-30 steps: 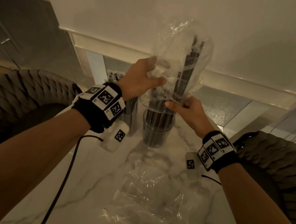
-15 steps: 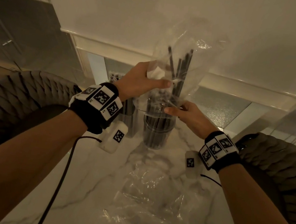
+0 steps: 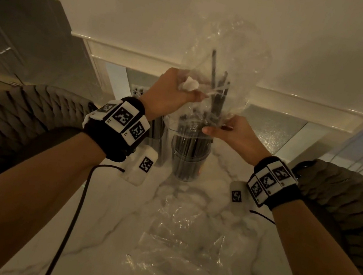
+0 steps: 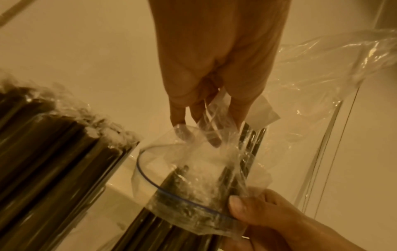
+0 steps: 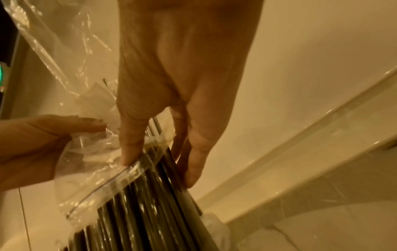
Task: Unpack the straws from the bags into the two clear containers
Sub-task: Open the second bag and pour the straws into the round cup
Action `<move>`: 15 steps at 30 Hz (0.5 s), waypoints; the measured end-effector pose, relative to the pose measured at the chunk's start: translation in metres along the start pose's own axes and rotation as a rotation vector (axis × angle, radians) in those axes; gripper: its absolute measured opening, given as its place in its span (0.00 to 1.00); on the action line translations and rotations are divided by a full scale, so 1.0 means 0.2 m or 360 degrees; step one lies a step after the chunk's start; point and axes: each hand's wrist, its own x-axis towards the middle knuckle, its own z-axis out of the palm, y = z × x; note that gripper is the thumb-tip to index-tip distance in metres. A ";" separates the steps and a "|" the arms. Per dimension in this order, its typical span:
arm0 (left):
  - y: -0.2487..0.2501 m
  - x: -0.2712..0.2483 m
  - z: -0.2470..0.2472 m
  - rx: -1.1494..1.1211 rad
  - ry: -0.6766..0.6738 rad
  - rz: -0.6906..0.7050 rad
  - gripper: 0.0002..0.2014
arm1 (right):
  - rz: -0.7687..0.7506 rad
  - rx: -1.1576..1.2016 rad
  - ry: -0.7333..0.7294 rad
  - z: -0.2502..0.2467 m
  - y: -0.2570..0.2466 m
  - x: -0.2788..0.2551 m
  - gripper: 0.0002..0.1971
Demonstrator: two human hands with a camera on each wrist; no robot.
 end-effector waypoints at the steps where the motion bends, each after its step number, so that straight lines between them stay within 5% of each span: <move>1: 0.01 0.00 0.00 -0.0031 0.0014 0.0019 0.11 | -0.0010 0.0043 0.0024 0.00 -0.02 0.00 0.21; 9: -0.01 -0.04 -0.05 0.0138 -0.0169 -0.0026 0.16 | 0.0027 0.0022 -0.0062 0.05 0.03 -0.02 0.22; 15: 0.03 -0.05 -0.09 -0.0013 -0.0049 -0.0111 0.14 | 0.0113 0.0064 -0.0142 0.02 0.01 -0.03 0.24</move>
